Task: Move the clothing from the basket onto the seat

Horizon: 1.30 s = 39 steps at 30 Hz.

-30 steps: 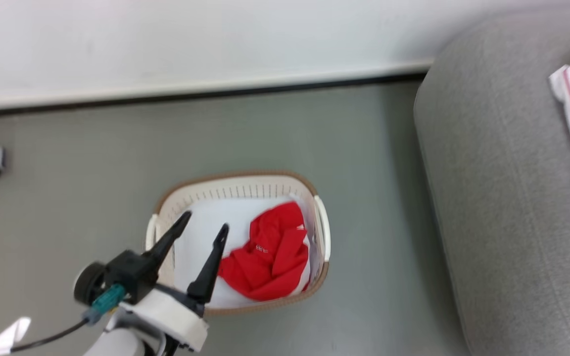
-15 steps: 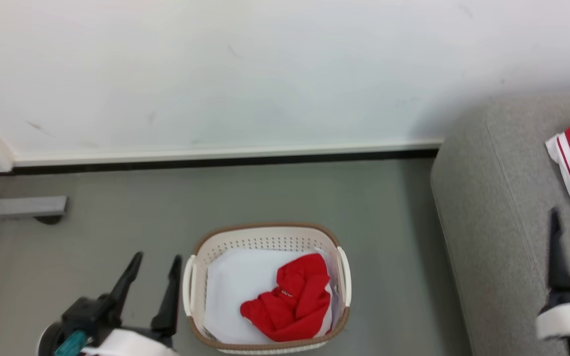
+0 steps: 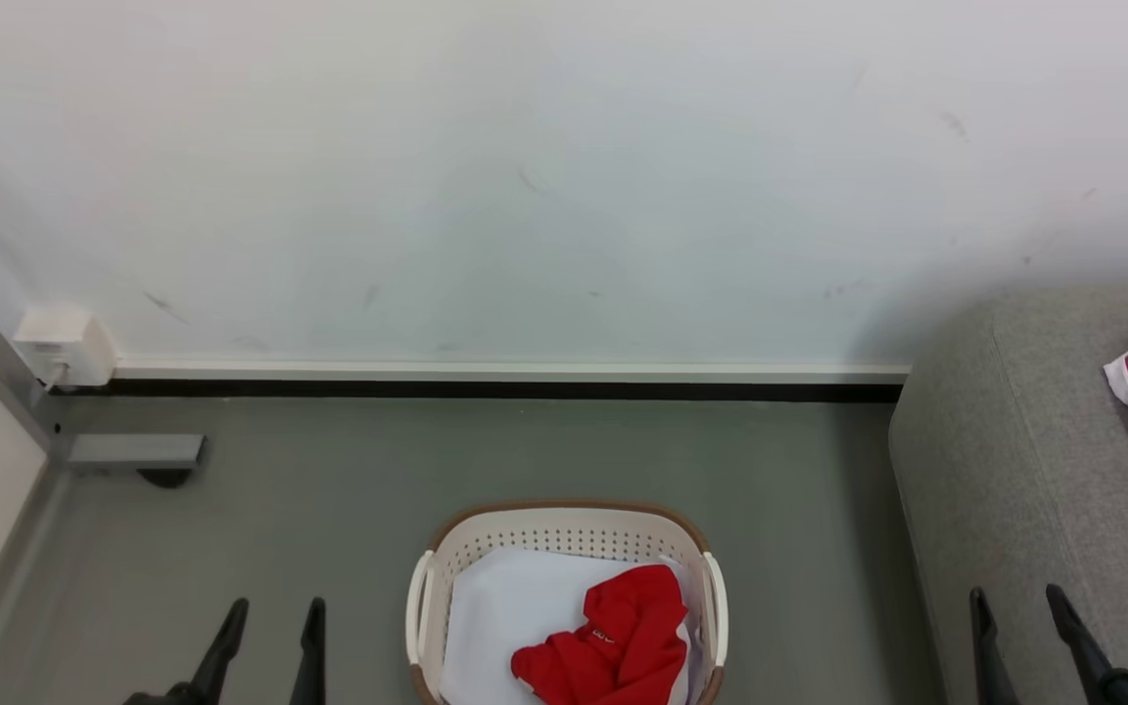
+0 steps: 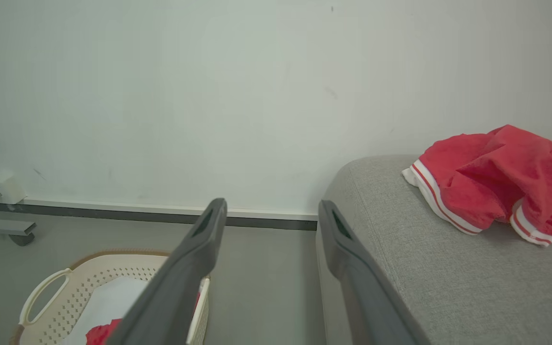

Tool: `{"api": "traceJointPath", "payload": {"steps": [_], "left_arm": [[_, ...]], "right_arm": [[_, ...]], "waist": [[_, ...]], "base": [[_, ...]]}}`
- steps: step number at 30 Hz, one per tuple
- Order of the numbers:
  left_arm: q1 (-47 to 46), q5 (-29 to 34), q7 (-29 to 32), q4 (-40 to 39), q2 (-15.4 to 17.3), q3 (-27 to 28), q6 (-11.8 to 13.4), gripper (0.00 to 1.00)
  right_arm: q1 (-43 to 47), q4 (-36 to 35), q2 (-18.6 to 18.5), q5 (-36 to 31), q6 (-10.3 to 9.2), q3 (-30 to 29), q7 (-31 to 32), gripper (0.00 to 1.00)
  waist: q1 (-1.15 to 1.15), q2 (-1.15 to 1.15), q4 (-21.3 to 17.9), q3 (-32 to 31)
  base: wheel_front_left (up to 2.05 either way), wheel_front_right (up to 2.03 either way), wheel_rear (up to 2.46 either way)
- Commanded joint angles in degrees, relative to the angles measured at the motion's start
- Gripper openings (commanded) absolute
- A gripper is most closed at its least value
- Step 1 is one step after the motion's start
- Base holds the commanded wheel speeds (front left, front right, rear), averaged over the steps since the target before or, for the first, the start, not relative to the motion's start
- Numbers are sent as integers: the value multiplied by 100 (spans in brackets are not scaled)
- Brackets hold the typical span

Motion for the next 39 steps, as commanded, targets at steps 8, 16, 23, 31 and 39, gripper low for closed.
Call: {"api": "traceJointPath", "payload": {"steps": [8, 16, 23, 31, 39], "left_arm": [[184, 373, -3, 130, -348, 375, -421, 100], [94, 610, -3, 249, -488, 624, -654, 100], [31, 695, -3, 278, -578, 701, -755, 100], [-730, 861, -2, 625, -426, 330, -831, 100], [-2384, 932, 473, 1611, -129, -595, -853, 100]], "right_arm": [[79, 260, 10, 132, -14, 189, -42, 100], [61, 275, 9, 187, -14, 298, -43, 100], [-8, 233, 10, 201, -14, 359, -44, 100], [-480, -113, 10, 193, -14, 409, -42, 100], [-1184, -638, 10, 193, -14, 385, -34, 100]], "waist": [[1, 0, 67, -138], [1, 0, 40, -129], [1, 0, -37, -69], [1, 0, -450, 463], [1, 0, -968, 1618]], "base": [[0, 0, 0], [0, 0, 0], [0, 0, 0], [0, 0, 0], [0, 0, 0]]}}
